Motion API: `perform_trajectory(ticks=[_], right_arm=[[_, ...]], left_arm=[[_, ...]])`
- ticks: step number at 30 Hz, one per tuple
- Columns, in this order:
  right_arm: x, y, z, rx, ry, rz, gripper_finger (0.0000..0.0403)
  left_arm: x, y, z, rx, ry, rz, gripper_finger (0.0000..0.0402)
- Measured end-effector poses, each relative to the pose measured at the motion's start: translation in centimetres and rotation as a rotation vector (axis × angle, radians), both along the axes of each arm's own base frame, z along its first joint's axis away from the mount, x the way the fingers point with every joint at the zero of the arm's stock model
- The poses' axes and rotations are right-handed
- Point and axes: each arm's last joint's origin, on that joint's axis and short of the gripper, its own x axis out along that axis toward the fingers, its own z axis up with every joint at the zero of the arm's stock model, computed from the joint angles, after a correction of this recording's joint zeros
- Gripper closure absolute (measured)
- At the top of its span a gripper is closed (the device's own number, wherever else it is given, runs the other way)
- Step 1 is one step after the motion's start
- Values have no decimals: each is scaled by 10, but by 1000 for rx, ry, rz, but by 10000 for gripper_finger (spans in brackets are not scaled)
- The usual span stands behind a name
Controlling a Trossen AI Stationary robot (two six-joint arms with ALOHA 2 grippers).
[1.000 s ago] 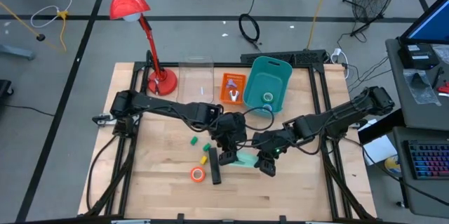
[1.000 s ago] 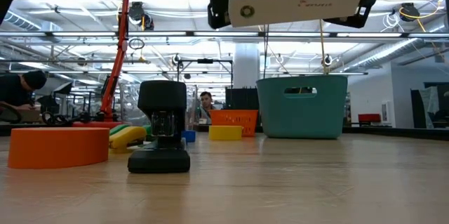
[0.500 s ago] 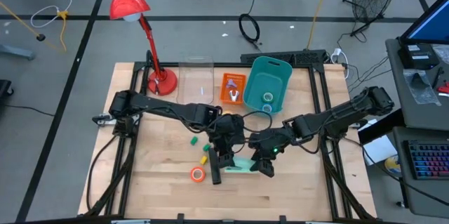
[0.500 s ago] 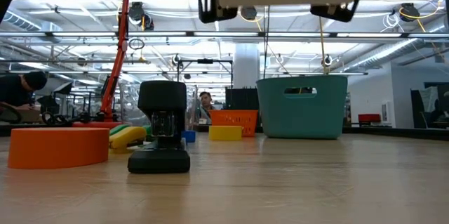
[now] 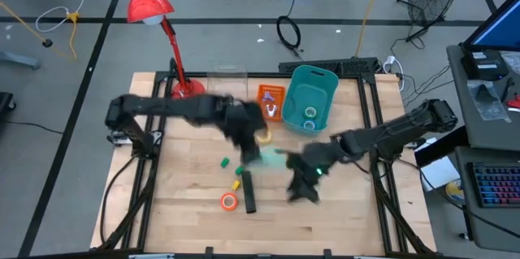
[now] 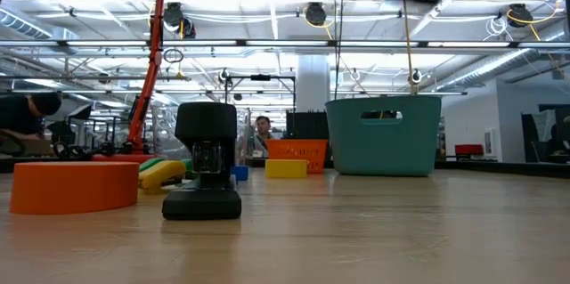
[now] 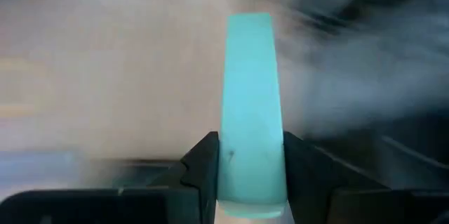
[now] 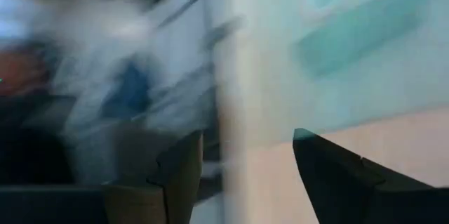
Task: Pick and place Stapler, Stapler remover, tape
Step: Put the light blue stapler into the transparent bin
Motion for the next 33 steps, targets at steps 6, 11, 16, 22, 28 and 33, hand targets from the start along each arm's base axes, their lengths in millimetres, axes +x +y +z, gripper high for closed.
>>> perform_trajectory(ticks=[6,11,16,22,28,33], right_arm=[[0,5,29,111,-209,35,187],[-1,6,43,170,-314,34,192],[-3,4,45,162,-325,3,193],[-7,4,51,155,-359,-21,193],[-7,3,51,148,-358,-42,193],[-8,4,51,133,-366,-53,193]], left_arm=[[-41,49,18,123,123,225,277],[-58,83,18,224,201,373,265],[-67,106,14,241,269,471,263],[-75,138,-2,294,368,633,278],[-76,155,-22,274,436,696,268],[-74,158,-48,257,475,690,272]])
